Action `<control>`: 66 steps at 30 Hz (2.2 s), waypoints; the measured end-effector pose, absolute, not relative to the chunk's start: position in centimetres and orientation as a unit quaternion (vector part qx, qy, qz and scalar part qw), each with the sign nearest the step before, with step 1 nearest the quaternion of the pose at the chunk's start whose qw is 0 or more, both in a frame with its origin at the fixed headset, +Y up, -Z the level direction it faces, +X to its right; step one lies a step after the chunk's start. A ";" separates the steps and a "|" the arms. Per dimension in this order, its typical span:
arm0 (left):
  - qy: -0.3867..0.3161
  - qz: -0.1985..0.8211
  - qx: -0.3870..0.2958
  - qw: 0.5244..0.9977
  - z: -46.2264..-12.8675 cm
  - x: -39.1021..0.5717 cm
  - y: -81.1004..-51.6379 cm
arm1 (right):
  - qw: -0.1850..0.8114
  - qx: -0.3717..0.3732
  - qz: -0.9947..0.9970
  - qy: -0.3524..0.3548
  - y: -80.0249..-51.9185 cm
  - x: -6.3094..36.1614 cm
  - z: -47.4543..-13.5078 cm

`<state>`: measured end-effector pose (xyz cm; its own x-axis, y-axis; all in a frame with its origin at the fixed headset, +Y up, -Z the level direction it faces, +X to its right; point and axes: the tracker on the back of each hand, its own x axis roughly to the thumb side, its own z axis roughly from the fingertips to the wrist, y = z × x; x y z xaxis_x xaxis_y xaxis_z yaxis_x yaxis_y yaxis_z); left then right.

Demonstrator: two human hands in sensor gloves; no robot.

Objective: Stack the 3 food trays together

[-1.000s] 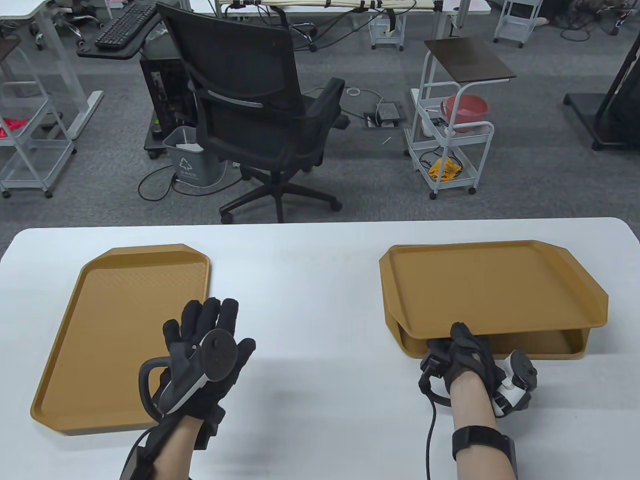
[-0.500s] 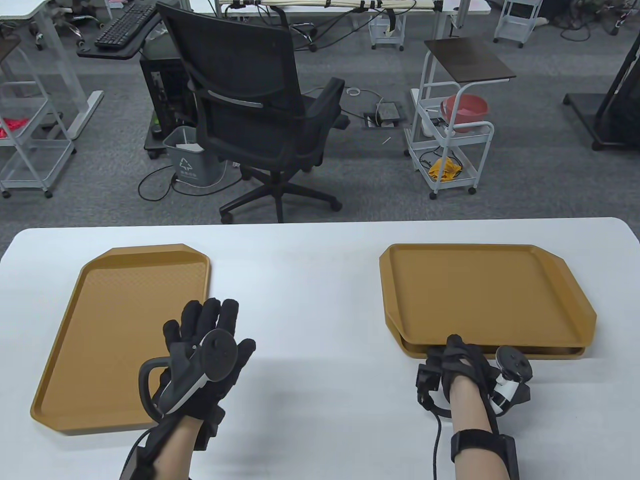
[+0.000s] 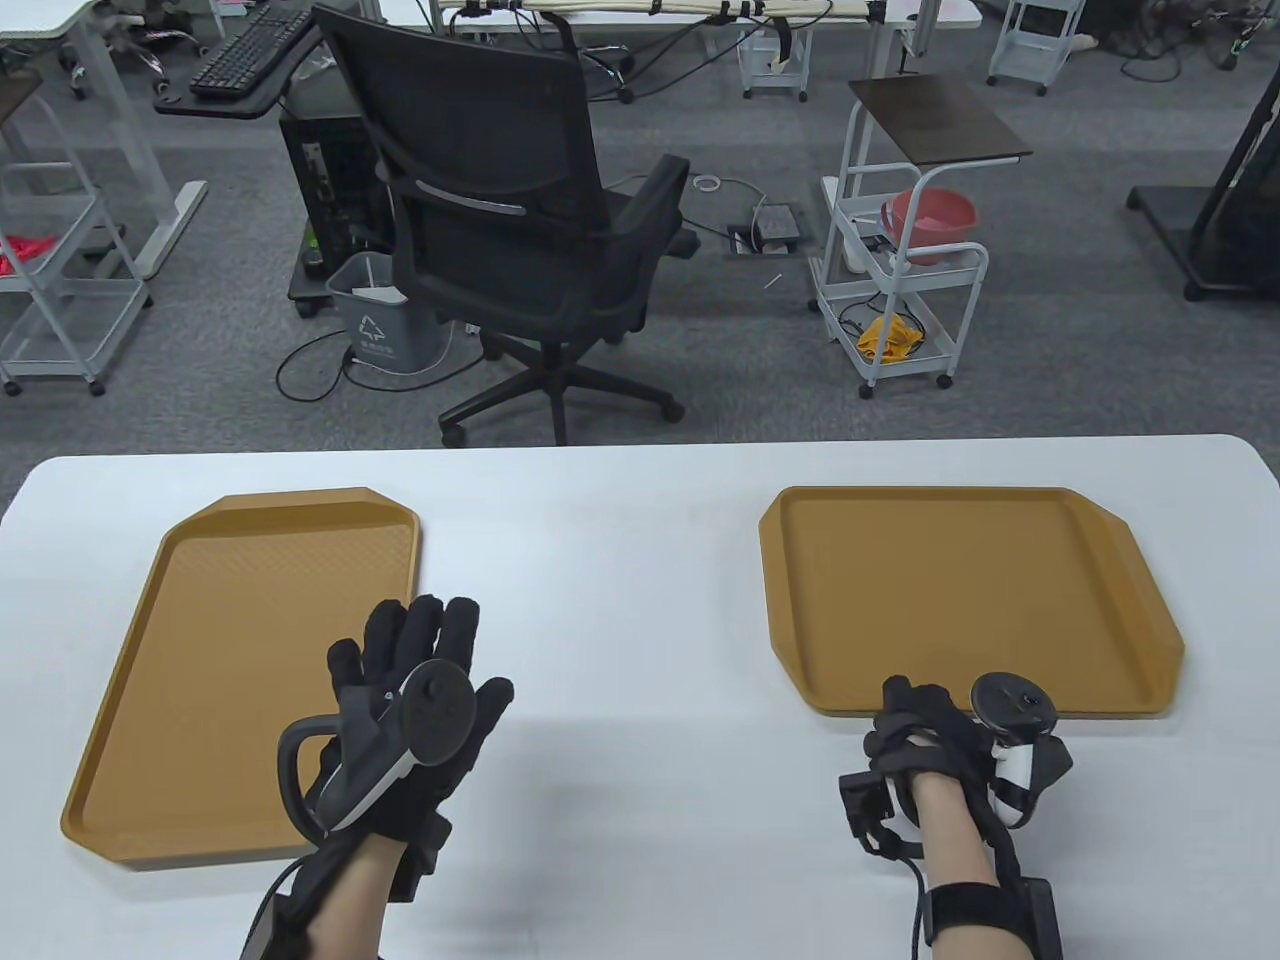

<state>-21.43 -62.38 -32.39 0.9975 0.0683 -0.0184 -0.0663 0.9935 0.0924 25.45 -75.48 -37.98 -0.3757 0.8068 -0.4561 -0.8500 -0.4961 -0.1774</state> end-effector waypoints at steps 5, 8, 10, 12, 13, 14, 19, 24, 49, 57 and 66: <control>0.011 0.032 0.048 0.998 -32.4 -21.4 -62.4 | 0.395 -0.075 0.915 0.017 -71.2 23.0 -37.9; 0.013 0.031 0.047 0.998 -32.4 -21.4 -62.5 | 0.332 -0.018 0.943 -0.012 -68.8 21.5 -37.1; 0.013 0.030 0.045 0.998 -32.5 -21.4 -62.7 | 0.304 0.011 0.952 -0.039 -67.5 20.7 -36.5; 0.014 0.028 0.045 0.998 -32.5 -21.4 -62.8 | 0.276 0.043 0.958 -0.061 -66.2 19.8 -35.8; 0.014 0.027 0.045 0.999 -32.5 -21.3 -62.8 | 0.269 0.051 0.960 -0.067 -65.9 19.6 -35.6; 0.015 0.025 0.045 0.999 -32.5 -21.3 -62.9 | 0.254 0.065 0.962 -0.074 -65.5 19.2 -35.3; 0.019 0.018 0.042 0.999 -32.8 -21.3 -63.4 | 0.192 0.108 0.970 -0.102 -64.1 17.9 -34.1; 0.025 0.013 0.035 0.999 -33.2 -21.5 -64.1 | 0.172 0.120 0.970 -0.119 -63.3 17.4 -33.5; 0.219 -0.045 -0.066 0.973 -35.7 -35.4 -69.4 | 0.197 0.124 0.969 -0.076 -63.3 17.6 -34.0; 0.285 -0.048 -0.130 0.948 -35.4 -40.8 -72.5 | 0.190 0.123 0.972 -0.065 -63.6 17.7 -34.0; 0.120 0.078 -0.283 0.949 -32.9 -43.4 -75.8 | 0.206 0.117 0.971 -0.046 -64.3 18.2 -34.7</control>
